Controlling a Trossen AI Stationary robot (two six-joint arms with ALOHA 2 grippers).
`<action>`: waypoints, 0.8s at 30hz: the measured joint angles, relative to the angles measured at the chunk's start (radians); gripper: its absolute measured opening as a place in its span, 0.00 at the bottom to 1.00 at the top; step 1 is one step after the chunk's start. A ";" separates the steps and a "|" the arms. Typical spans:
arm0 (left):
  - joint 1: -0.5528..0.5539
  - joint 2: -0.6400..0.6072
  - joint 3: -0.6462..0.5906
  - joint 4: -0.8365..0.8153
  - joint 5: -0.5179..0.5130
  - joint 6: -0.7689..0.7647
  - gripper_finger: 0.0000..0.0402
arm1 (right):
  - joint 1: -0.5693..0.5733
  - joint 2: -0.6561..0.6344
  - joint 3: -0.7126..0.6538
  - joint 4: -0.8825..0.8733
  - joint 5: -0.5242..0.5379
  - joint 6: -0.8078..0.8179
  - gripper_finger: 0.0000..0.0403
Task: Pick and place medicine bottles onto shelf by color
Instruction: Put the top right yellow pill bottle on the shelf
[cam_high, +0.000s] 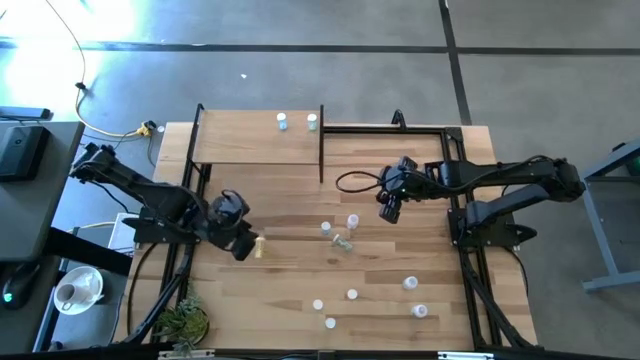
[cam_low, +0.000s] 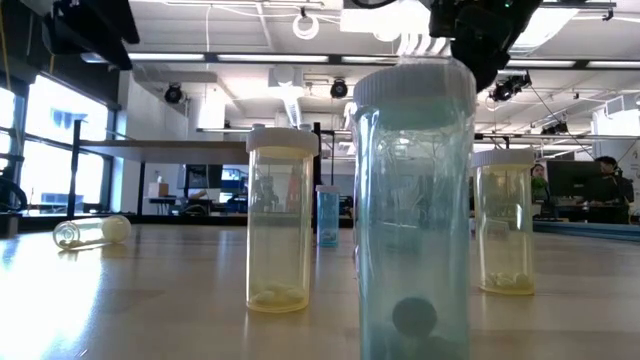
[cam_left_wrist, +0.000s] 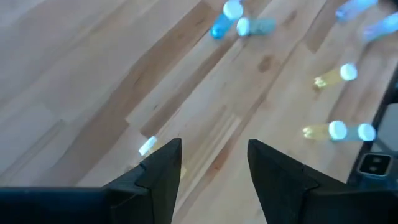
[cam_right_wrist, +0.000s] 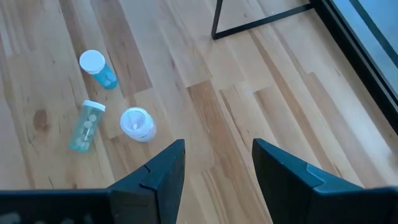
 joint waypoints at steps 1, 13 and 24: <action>-0.006 0.019 0.000 0.003 -0.001 -0.014 0.43 | 0.000 0.000 0.000 -0.001 0.000 0.000 0.44; -0.024 0.248 0.000 -0.030 0.068 -0.137 0.43 | 0.000 0.000 0.000 -0.009 0.000 0.000 0.44; 0.012 0.375 0.000 -0.037 0.074 -0.171 0.43 | 0.000 0.001 0.000 -0.018 0.000 0.001 0.44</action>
